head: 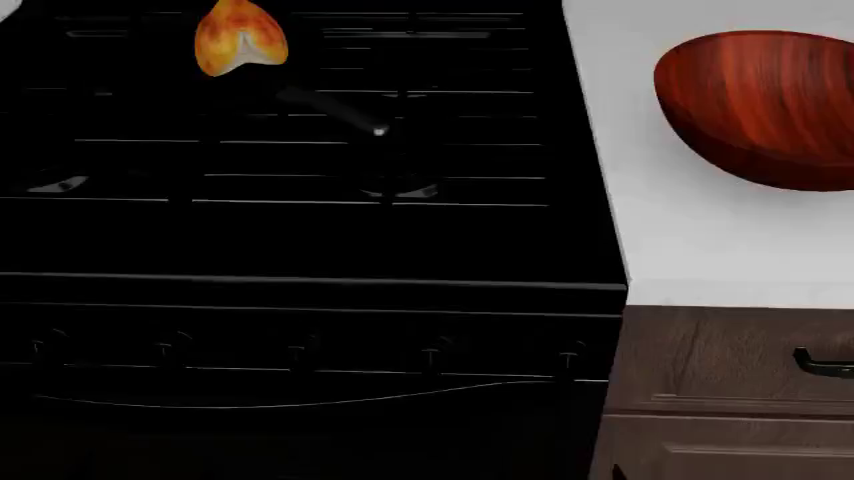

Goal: Pick the chicken breast from the pan and place it in the bowl.

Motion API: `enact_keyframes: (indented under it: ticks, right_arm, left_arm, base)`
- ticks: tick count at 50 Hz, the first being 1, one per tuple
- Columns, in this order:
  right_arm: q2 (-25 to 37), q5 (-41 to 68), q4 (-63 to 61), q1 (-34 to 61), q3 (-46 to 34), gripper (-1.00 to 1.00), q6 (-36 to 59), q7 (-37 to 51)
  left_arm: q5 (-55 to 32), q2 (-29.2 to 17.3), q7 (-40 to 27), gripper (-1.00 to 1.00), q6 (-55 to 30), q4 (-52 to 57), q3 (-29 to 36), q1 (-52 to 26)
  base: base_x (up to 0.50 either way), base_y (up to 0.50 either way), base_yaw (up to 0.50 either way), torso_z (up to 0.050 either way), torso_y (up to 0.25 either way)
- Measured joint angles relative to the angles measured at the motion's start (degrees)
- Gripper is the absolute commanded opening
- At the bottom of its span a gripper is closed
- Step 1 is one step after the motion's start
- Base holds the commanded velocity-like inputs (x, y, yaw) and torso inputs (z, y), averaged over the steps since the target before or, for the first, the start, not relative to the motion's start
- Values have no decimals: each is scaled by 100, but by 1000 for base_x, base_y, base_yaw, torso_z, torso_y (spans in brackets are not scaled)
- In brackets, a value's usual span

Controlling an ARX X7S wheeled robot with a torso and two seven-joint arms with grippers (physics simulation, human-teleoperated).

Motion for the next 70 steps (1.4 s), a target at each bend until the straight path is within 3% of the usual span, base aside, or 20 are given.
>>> enact_keyframes:
  ticks: [11,24,25,39,47,56,62,70]
  right_arm:
    - [175,153,49,2,-216,100,-24,241]
    - [329,323,60,20,-389,100,23,400]
    - [264,340,665,164,607,100,-554,-381]
    - [337,215,177,126,-142,100,20,217]
    - [570,428,-1658,927,-99,100,1811,351]
    - [867,1096,-3611,3300,377,100,5014,369]
    - [973,1352,-3964,4866,507,100,6571,446]
    - [1052,1506,-3865,6134,424,100,7441,505]
  left_arm:
    - [-103,-118,-134,100,102,-88,163,2]
    - [-266,-286,-332,100,-344,353,333,1]
    - [-777,-320,-512,100,193,-209,1006,-135]
    - [-272,-337,-452,100,-241,115,558,-122]
    - [329,-704,-452,100,-1973,2062,555,-735]
    - [1399,-1127,15,100,-4615,3990,1184,-2759]
    - [1622,-1065,473,100,-5981,4315,1295,-4301]
    - [1692,-977,792,100,-6884,4112,1226,-5629]
  base:
    - [0,0,0,0,0]
    - [0,0,0,0,0]
    - [0,0,0,0,0]
    - [0,0,0,0,0]
    - [0,0,0,0,0]
    - [0,0,0,0,0]
    - [0,0,0,0,0]
    - [0,0,0,0,0]
